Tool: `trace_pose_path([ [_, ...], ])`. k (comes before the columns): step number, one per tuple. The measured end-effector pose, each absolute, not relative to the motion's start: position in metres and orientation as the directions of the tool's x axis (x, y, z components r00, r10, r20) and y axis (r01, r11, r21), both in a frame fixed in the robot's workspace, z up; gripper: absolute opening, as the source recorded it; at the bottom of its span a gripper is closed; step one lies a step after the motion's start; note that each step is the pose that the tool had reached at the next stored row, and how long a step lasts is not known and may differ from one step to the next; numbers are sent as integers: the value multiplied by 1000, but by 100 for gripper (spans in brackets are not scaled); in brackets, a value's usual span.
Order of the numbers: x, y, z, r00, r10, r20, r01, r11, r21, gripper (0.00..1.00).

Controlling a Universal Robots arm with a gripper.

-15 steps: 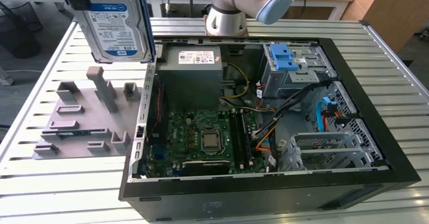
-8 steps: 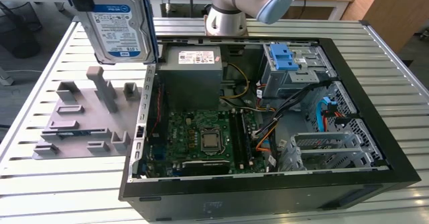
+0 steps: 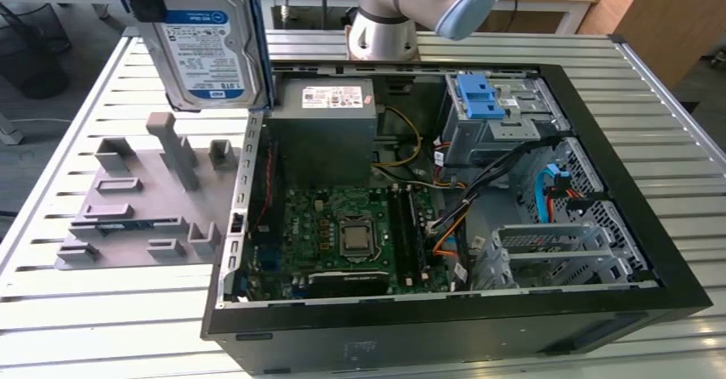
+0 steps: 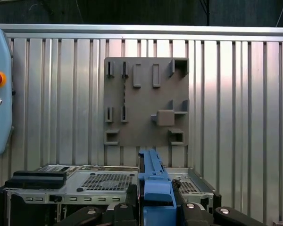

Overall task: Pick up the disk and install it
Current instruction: 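Pick up the disk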

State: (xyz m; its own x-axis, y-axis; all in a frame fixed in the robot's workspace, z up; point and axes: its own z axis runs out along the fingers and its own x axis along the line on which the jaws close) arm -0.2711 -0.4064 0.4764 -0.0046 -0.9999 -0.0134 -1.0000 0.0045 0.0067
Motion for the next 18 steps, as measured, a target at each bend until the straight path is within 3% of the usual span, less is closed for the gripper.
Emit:
trace_pose_path([
  [18,-255,-417,476,-5,-1000,-13,-1000,5,7,36],
])
